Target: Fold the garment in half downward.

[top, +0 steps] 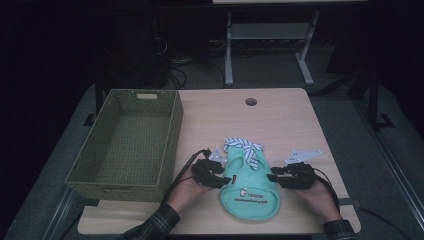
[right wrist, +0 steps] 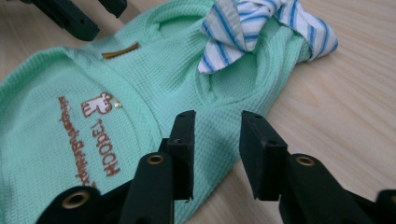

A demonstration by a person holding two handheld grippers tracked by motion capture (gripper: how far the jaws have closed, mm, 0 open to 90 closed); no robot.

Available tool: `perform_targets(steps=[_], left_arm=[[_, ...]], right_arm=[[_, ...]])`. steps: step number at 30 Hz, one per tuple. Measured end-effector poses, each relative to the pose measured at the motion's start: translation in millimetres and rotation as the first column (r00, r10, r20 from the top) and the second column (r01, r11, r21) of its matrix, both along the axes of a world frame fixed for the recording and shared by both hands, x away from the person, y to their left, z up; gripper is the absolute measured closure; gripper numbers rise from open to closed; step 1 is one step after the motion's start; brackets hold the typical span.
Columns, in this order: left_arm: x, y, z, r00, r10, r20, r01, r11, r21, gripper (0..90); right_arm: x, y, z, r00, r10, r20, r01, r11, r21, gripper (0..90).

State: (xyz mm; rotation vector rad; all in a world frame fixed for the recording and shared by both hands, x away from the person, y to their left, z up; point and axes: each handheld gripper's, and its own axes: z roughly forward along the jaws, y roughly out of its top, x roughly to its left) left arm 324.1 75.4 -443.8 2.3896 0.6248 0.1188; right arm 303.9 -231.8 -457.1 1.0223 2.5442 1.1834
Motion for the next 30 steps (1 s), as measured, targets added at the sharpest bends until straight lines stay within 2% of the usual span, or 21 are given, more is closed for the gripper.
perform_targets(steps=[3, 4, 5, 6, 9, 10, 15, 17, 19, 20, 21, 23, 24, 26, 29, 30], left_arm=[[4.0, 1.1, 1.9, 0.9999, 0.014, -0.004, -0.015, 0.9994, -0.031, 49.2], [5.6, 1.6, 3.1, 0.9999, 0.010, -0.007, -0.010, 0.9995, -0.031, 49.2], [6.6, 0.7, 3.5, 0.9998, 0.016, -0.007, -0.016, 0.9987, -0.047, 49.0], [8.7, 1.4, 5.2, 1.0000, 0.002, -0.004, -0.002, 0.9993, -0.039, 48.5], [11.1, 0.0, 9.8, 0.9998, 0.004, 0.019, -0.003, 0.9984, -0.057, 48.3], [14.0, -0.5, 13.7, 0.9998, -0.003, 0.020, 0.004, 0.9984, -0.057, 49.5], [19.1, -3.2, 18.0, 0.9997, 0.012, 0.021, -0.010, 0.9975, -0.070, 50.3], [21.8, -2.9, 20.2, 0.9997, 0.008, 0.025, -0.007, 0.9982, -0.060, 51.2], [24.4, -3.0, 21.8, 0.9994, 0.012, 0.032, -0.010, 0.9983, -0.057, 51.7], [25.6, -3.9, 21.7, 0.9992, 0.024, 0.031, -0.021, 0.9972, -0.072, 51.7], [27.8, -3.6, 22.8, 0.9991, 0.020, 0.036, -0.018, 0.9980, -0.061, 51.7], [31.4, -4.8, 23.3, 0.9986, 0.039, 0.035, -0.036, 0.9961, -0.080, 52.3], [34.1, -4.2, 24.7, 0.9987, 0.033, 0.039, -0.030, 0.9975, -0.063, 52.6], [38.0, -5.1, 26.0, 0.9985, 0.039, 0.038, -0.036, 0.9970, -0.069, 52.8], [44.8, -5.5, 27.6, 0.9986, 0.041, 0.035, -0.039, 0.9967, -0.072, 54.9], [47.2, -5.6, 28.1, 0.9985, 0.046, 0.030, -0.044, 0.9964, -0.073, 55.2]], right_arm=[[2.9, 0.2, 0.8, 0.9999, -0.004, -0.010, 0.003, 1.000, -0.010, 58.3], [4.1, 0.6, 2.5, 1.0000, -0.009, -0.004, 0.009, 1.000, -0.017, 57.1], [5.6, 0.3, 4.7, 0.9999, -0.013, 0.000, 0.012, 1.000, -0.012, 58.3], [9.1, -0.7, 9.8, 0.9998, -0.014, -0.014, 0.014, 1.000, 0.011, 58.3], [12.2, -0.3, 14.6, 0.9999, -0.013, -0.010, 0.013, 1.000, 0.009, 58.3], [14.7, 0.3, 19.6, 0.9998, -0.016, -0.008, 0.016, 1.000, 0.022, 58.2], [23.9, 4.8, 27.1, 0.9999, -0.009, -0.006, 0.009, 1.000, 0.023, 57.0], [26.3, 5.6, 27.7, 1.0000, -0.004, -0.009, 0.004, 1.000, 0.027, 56.9], [30.1, 8.5, 28.9, 1.0000, -0.004, -0.003, 0.004, 1.000, 0.008, 56.9], [32.0, 9.5, 30.1, 1.0000, -0.006, -0.004, 0.006, 1.000, 0.008, 56.8], [34.8, 10.2, 30.5, 1.0000, -0.001, 0.004, 0.001, 1.000, 0.010, 56.8], [38.9, 11.6, 31.6, 1.0000, -0.005, 0.007, 0.005, 1.000, 0.023, 56.8], [41.8, 12.5, 31.9, 1.0000, -0.005, -0.006, 0.005, 1.000, 0.018, 56.8], [46.4, 13.9, 32.9, 1.0000, -0.004, 0.000, 0.004, 1.000, 0.010, 56.8], [52.7, 13.4, 35.1, 0.9999, -0.005, 0.009, 0.005, 0.999, 0.034, 56.8], [55.6, 13.6, 35.5, 1.0000, -0.004, 0.000, 0.004, 1.000, 0.030, 56.7]])
